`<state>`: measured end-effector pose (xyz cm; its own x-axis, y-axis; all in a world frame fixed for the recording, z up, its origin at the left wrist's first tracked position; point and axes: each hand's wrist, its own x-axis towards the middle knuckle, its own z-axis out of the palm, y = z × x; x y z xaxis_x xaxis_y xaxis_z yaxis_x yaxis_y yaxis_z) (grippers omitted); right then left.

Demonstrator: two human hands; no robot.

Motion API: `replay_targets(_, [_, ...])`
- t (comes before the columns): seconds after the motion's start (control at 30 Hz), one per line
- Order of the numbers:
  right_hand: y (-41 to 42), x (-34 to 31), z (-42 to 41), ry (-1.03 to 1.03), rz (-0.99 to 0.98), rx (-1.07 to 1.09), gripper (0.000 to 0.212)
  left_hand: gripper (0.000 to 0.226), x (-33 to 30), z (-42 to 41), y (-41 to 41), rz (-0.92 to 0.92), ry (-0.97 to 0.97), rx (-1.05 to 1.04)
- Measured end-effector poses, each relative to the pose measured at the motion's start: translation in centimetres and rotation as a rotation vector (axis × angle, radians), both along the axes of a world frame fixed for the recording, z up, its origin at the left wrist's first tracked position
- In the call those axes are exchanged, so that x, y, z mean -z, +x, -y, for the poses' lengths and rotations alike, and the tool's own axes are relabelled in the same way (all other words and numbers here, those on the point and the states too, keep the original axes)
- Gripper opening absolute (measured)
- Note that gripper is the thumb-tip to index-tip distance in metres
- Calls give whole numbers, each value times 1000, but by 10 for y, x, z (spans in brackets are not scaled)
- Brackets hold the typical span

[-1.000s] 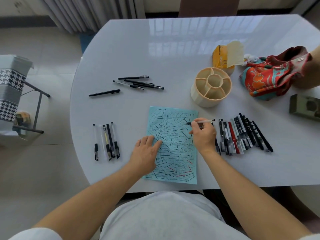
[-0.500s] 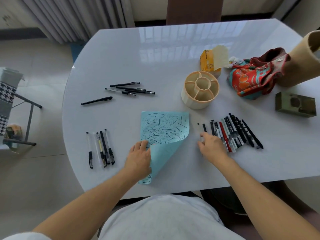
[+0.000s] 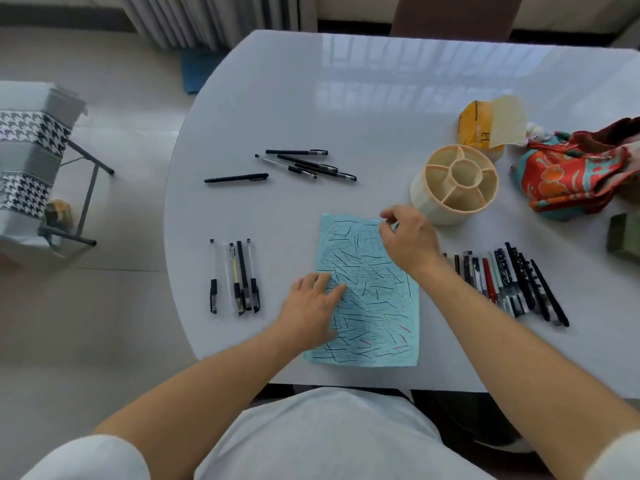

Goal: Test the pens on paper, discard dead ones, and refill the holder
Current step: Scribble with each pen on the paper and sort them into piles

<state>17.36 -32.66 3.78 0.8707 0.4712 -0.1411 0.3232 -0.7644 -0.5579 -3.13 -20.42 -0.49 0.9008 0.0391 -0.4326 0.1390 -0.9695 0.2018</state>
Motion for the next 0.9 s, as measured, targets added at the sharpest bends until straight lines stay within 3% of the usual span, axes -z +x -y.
replay_targets(0.23, [47,19,-123,-159,10,-119,39,77,-1,-16,5,22,-24,56])
replay_targets(0.5, [62,41,-135,-400,110,-263,42,77,1,-22,0,39,-12,99])
replay_targets(0.63, [51,30,-101,-264,58,-148,34,78,2,-22,-2,51,-14,109])
replay_targets(0.8, [3,15,-43,101,-141,241,10,75,2,-22,-2,54,-29,91])
replay_targets(0.9, [-35,26,-19,108,-225,243,8,72,1,-21,-1,51,-33,80])
